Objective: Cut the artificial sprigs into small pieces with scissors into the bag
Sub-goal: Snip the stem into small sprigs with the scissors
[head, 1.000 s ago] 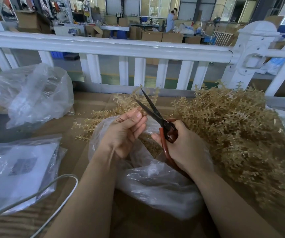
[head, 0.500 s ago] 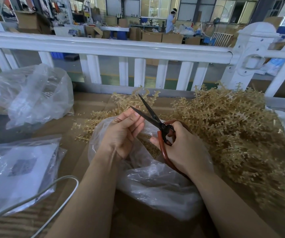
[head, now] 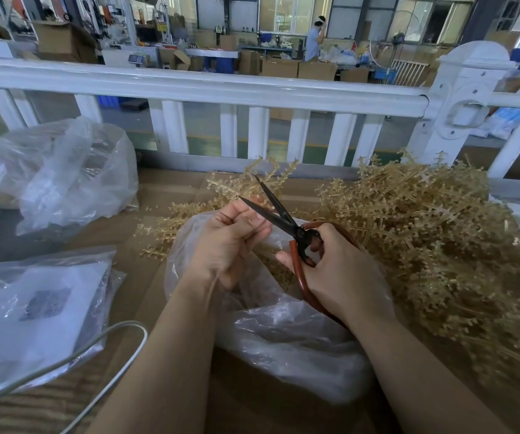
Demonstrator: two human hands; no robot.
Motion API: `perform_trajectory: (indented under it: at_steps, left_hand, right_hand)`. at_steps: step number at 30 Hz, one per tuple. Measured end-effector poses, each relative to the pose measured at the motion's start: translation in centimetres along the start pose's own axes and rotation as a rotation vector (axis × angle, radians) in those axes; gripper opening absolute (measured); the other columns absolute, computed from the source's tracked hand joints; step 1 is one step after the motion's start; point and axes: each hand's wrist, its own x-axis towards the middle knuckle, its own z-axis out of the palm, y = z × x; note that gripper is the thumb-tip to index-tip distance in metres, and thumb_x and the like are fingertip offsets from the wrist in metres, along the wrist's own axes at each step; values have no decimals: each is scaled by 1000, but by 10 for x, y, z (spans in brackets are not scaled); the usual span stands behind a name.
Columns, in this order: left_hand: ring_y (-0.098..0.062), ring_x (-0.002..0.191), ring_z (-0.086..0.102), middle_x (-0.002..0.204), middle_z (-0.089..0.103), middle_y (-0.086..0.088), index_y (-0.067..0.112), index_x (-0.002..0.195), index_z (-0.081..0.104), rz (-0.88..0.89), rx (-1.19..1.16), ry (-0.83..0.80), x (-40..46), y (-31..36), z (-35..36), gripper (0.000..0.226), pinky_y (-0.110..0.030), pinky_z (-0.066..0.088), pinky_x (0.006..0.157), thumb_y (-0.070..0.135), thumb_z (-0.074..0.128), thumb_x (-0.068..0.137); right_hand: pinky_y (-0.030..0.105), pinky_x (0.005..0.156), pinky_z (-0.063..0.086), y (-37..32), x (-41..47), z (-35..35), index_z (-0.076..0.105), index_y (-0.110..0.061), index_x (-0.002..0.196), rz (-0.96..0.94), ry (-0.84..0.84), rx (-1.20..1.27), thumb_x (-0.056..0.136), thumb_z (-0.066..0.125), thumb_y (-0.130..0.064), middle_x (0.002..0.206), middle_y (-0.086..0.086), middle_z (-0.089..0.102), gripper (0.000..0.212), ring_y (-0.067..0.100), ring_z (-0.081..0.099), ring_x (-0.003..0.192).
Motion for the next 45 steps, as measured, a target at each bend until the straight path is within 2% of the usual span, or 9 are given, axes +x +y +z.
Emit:
perform_trajectory:
  at_steps: [12,20,25,29,33,39,42,45]
  left_hand:
    - [-11,71,70,75,72,-2,8,85,61,8,6,-2,1,-1,-2,15,-23,59,76,1,65,72]
    - [-9,71,70,75,73,0,8,87,64,14,-3,-36,1,0,-4,17,-21,59,74,1,65,72]
    - [-10,71,70,75,71,-1,7,88,62,5,1,-29,2,1,-4,17,-21,59,74,1,66,72]
    - [-12,73,69,79,65,-5,6,88,60,-6,-7,-12,3,2,-6,19,-23,59,75,-1,67,71]
    - [-12,71,69,74,66,-4,9,81,59,-4,-4,-10,2,3,-6,16,-24,59,78,0,67,71]
    - [-11,70,69,76,72,-3,8,84,67,-8,32,21,1,5,-5,17,-22,58,76,4,71,68]
    - [-12,67,69,73,72,-4,7,80,67,-2,66,31,0,7,-5,14,-21,59,72,4,70,66]
    - [-14,66,70,72,72,-7,4,79,65,-5,110,39,-2,8,-5,14,-22,59,68,2,70,66]
  right_hand:
    - [31,66,57,0,-2,-2,49,-43,99,8,4,33,62,30,-105,87,-25,62,75,2,64,80]
    - [32,71,58,0,-2,-2,48,-49,102,-22,4,58,67,39,-100,84,-29,62,62,3,65,83]
    - [20,62,48,1,-3,-1,49,-51,104,-54,29,65,71,44,-96,76,-34,56,56,-3,59,74]
    - [20,61,49,1,-2,-1,54,-47,108,-59,45,48,72,44,-96,73,-34,56,61,-5,55,70]
    - [13,57,42,0,-2,-3,56,-45,104,-64,51,44,72,45,-95,71,-31,58,60,-10,53,64]
    - [25,62,55,0,-2,-2,60,-37,99,-35,43,-2,69,37,-100,74,-22,65,73,-2,62,70]
    - [29,63,57,0,-2,-2,56,-38,97,-34,43,-4,70,38,-99,77,-23,64,70,0,63,72]
    - [23,55,50,-1,-1,-2,51,-38,93,-52,74,-38,72,39,-96,78,-23,62,63,-1,61,68]
